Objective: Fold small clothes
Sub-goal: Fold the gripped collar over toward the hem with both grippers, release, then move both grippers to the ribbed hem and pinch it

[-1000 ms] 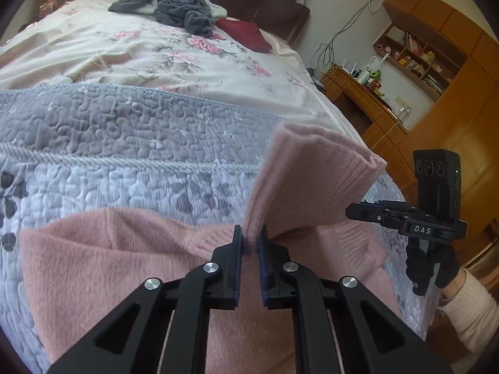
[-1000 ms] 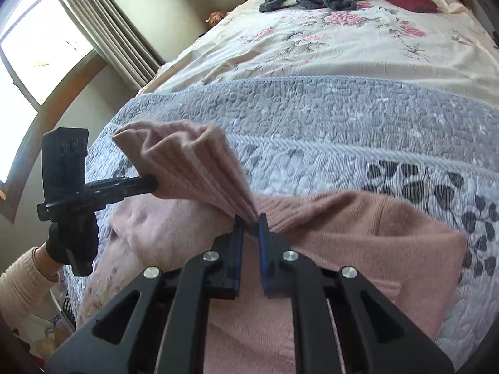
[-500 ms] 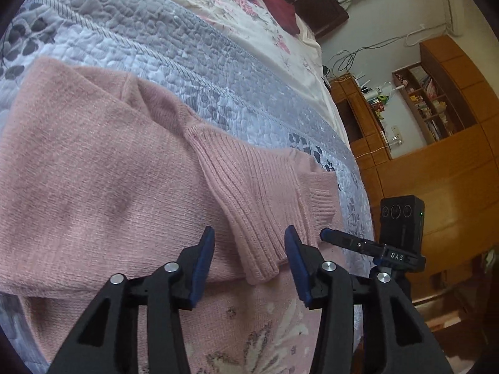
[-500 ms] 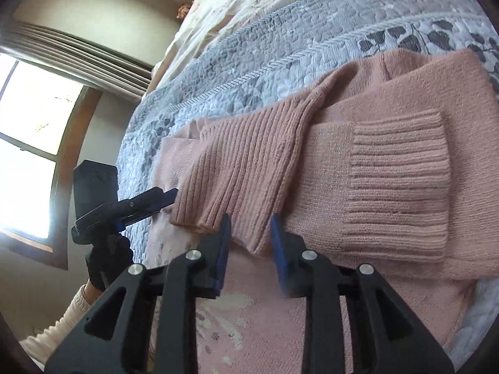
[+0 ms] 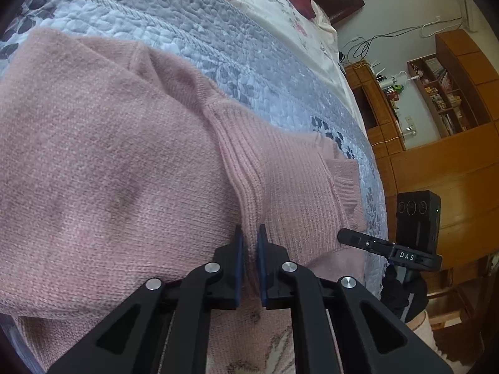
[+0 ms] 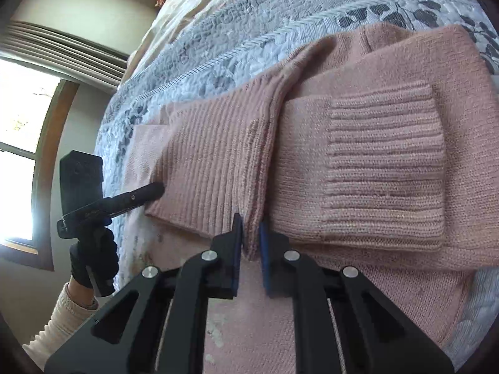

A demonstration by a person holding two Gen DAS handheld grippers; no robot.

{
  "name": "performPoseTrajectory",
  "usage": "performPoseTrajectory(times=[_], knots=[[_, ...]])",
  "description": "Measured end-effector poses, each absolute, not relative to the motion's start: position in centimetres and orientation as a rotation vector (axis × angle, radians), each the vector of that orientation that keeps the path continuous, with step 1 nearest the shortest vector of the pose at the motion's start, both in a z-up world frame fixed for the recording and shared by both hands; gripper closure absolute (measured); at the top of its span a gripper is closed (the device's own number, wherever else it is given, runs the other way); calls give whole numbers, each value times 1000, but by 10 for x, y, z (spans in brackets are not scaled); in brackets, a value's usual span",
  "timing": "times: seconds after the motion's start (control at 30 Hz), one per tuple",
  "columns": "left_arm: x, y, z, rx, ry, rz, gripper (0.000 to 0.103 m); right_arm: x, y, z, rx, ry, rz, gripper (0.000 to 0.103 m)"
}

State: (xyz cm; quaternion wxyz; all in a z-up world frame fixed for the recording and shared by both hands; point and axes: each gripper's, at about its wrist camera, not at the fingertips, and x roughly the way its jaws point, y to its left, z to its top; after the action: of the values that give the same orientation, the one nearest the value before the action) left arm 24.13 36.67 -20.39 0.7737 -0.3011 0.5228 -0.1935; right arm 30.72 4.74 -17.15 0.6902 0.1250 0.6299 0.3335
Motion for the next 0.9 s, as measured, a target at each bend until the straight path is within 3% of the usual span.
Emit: performPoseTrajectory(times=[0.23,0.33,0.4,0.63,0.9], knots=[[232,362,-200,-614,1118,-345,92,300,49,-181,270,1379,710,94],[205,358,-175,-584,1083,-259,81,288,43,-164,299,1364,682,83],[177,353,-155,-519,1060,-212,65,270,32,-143,291,1324,665,82],[48,359,-115,-466,1021,-96,58,158,-32,-86,317,1236,568,70],[-76,380,-111,-426,1053,45,52,41,-97,-72,305,1230,463,62]])
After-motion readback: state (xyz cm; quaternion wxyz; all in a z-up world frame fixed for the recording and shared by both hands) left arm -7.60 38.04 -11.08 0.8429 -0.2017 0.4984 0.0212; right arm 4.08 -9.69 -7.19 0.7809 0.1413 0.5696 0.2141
